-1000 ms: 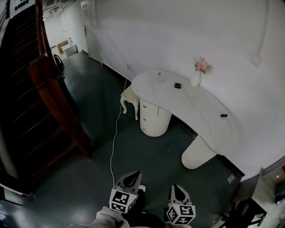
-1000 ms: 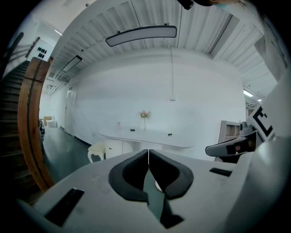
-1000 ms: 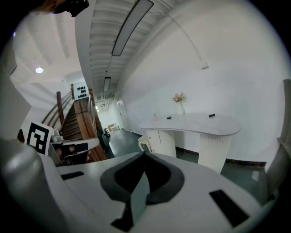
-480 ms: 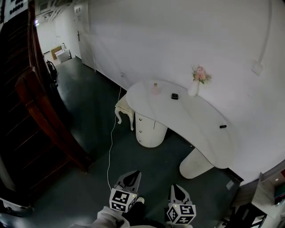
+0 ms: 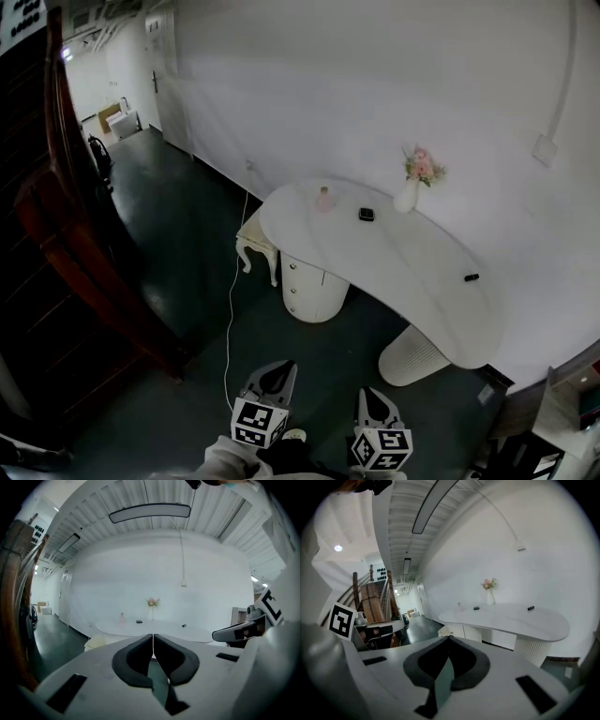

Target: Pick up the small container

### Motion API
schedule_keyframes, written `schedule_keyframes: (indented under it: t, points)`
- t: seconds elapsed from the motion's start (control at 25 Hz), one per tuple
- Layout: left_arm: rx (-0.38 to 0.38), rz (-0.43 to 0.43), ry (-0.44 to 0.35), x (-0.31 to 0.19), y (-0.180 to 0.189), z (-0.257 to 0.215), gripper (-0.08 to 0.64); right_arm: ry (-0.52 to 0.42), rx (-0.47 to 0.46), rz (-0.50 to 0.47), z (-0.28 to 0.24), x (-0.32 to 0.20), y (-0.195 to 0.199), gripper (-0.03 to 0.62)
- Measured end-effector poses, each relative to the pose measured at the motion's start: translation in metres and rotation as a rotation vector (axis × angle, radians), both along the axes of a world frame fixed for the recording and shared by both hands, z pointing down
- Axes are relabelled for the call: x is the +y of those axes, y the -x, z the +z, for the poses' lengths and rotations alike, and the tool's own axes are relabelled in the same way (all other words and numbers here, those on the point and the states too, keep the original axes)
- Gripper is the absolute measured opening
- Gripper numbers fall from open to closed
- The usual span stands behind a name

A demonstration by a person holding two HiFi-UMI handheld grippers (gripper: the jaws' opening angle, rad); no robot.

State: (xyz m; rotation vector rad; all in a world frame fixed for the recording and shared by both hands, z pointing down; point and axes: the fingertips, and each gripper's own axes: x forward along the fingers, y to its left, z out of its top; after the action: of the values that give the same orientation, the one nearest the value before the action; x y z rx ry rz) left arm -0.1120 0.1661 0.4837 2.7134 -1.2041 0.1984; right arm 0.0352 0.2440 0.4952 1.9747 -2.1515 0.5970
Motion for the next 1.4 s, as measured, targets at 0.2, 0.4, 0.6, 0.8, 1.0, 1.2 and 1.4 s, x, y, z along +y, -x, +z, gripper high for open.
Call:
schedule_keyframes:
  t: [0.2,0.4,0.6,0.8,1.0,1.2,1.4]
  points:
    - [-0.008,-0.003,0.007,-0.018,0.010,0.007,0.017,0.007,-0.009,0.003,0.008,-0.021,0.007,0.049]
    - [-0.018,-0.015,0.036,-0.023,0.029,0.018,0.017,0.022,-0.038,0.005,0.016,-0.031,0.023,0.049]
    - [-0.024,-0.036,0.070,-0.019,0.044,0.028,0.017,0.046,-0.015,-0.019,0.019,-0.037,0.034,0.049]
    - [-0.027,-0.073,0.094,-0.020,0.059,0.035,0.017,0.073,-0.017,-0.037,0.029,-0.045,0.039,0.049]
    - [-0.022,-0.120,0.105,-0.029,0.070,0.041,0.017,0.086,-0.020,-0.075,0.036,-0.060,0.045,0.049]
    - [-0.024,-0.139,0.099,-0.044,0.069,0.040,0.017,0.080,-0.015,-0.101,0.035,-0.081,0.043,0.049]
    - [-0.028,-0.144,0.097,-0.069,0.058,0.040,0.017,0.081,-0.016,-0.120,0.038,-0.106,0.035,0.049]
